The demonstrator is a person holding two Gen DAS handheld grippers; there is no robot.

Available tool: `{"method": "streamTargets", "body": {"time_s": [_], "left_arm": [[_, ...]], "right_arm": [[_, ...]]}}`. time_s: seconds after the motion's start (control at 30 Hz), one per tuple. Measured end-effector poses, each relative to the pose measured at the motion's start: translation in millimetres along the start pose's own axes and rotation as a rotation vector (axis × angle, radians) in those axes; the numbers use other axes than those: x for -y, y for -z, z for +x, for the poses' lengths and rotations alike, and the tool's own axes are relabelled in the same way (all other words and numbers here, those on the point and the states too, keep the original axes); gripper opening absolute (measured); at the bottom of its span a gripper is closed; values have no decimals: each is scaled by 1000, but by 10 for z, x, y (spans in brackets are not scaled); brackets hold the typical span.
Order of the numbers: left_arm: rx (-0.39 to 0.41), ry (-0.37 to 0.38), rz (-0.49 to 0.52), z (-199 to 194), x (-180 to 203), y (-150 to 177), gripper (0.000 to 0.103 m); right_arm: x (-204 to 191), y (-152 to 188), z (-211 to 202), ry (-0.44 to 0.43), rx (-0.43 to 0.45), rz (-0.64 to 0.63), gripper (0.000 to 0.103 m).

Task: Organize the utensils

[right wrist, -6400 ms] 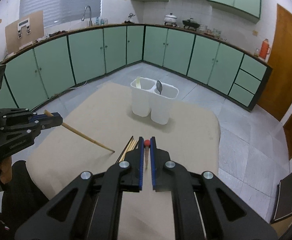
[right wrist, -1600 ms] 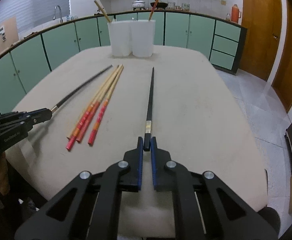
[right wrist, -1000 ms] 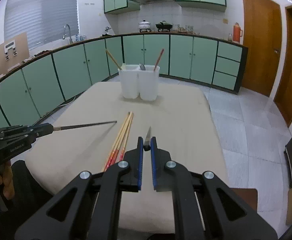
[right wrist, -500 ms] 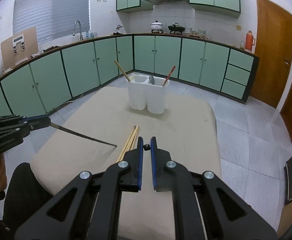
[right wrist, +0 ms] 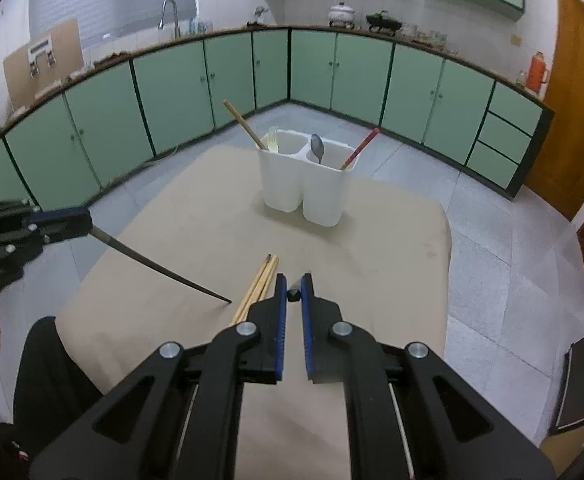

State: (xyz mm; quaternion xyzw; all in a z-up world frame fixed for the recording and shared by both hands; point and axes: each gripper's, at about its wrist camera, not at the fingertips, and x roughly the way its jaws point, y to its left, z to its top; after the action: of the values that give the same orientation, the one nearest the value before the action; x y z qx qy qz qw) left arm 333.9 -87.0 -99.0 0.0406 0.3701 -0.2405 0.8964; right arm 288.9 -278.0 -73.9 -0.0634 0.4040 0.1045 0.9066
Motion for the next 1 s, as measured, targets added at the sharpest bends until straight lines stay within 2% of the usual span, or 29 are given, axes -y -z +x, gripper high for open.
{"method": "streamTargets", "body": {"time_s": [0.3, 0.77, 1.0], "left_arm": [[-11, 8, 30, 74, -73, -339, 7], [-12, 32, 34, 50, -96, -519, 7], [5, 32, 40, 46, -162, -886, 7]], "right_arm": [[90, -321, -110, -17, -13, -12, 6], [111, -665, -312, -41, -32, -25, 6], [144, -926, -456, -44, -6, -30, 6]]}}
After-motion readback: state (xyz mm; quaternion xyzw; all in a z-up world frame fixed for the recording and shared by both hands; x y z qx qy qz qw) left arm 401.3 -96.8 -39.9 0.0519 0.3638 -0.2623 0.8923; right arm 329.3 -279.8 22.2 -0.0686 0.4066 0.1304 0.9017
